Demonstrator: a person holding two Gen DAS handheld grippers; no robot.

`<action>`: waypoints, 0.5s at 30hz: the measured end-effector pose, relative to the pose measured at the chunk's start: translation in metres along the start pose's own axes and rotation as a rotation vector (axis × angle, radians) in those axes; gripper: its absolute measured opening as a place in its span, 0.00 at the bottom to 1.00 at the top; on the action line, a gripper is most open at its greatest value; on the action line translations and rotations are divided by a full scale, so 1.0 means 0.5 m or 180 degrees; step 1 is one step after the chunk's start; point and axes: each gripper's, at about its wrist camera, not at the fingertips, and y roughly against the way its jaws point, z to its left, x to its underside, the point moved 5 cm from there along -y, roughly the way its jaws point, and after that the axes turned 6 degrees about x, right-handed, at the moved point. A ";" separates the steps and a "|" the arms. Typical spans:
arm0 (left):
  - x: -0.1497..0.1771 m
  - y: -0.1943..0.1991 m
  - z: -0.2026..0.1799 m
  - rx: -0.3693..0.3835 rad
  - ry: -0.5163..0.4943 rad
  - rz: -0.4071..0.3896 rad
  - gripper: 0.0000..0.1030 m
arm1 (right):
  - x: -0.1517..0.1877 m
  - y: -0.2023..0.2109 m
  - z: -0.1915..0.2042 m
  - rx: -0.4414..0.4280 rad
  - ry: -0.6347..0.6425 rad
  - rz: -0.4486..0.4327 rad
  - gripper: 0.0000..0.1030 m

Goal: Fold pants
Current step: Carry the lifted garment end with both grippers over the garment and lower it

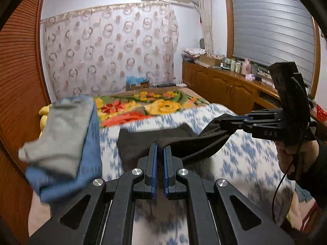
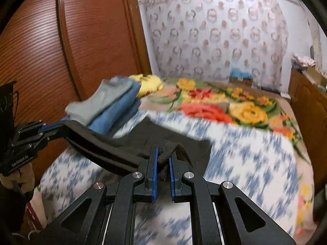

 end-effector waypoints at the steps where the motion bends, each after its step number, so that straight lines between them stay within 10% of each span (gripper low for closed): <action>1: 0.012 0.006 -0.004 0.0004 -0.0002 0.0010 0.06 | 0.015 0.003 0.010 0.0004 0.0002 0.0018 0.09; 15: 0.116 0.032 -0.040 0.0112 0.0148 0.0144 0.06 | 0.143 0.102 0.016 0.0042 -0.0070 0.0162 0.09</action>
